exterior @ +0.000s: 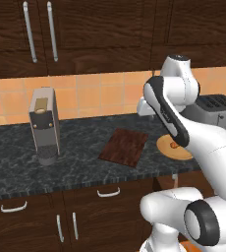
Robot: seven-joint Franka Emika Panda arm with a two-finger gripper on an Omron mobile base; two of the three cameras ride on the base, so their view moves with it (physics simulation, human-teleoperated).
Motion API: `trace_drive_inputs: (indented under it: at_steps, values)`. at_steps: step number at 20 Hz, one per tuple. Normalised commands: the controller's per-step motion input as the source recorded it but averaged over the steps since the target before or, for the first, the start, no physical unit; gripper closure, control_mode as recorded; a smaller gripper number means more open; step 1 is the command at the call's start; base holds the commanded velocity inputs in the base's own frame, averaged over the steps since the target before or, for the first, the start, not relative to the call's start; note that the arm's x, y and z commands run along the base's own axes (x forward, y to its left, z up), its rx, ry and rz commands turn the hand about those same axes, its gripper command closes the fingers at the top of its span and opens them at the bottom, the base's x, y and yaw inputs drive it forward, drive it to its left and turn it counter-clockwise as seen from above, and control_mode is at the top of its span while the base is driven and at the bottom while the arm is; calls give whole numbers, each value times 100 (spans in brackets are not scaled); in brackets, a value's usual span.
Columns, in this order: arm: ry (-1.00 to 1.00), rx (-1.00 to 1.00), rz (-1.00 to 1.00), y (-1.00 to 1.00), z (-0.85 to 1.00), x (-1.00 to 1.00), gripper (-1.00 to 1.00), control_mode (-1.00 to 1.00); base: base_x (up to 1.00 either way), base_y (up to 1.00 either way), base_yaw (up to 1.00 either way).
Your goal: Pick up the knife from the drawer and place it on the cutting board. Then place the meat from the plate to the cutting board.
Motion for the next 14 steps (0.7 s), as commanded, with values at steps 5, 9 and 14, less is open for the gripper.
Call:
trace_drive_inputs:
  at_steps: [5, 9, 14]
  values:
    - [-3, 0, 0, 0, -2, -48, -100, -100, 0, 0, 0]
    - [0, 0, 0, 0, -19, -69, -100, -100, 0, 0, 0]
    - [-1, 0, 0, -2, -13, -59, -100, -100, 0, 0, 0]
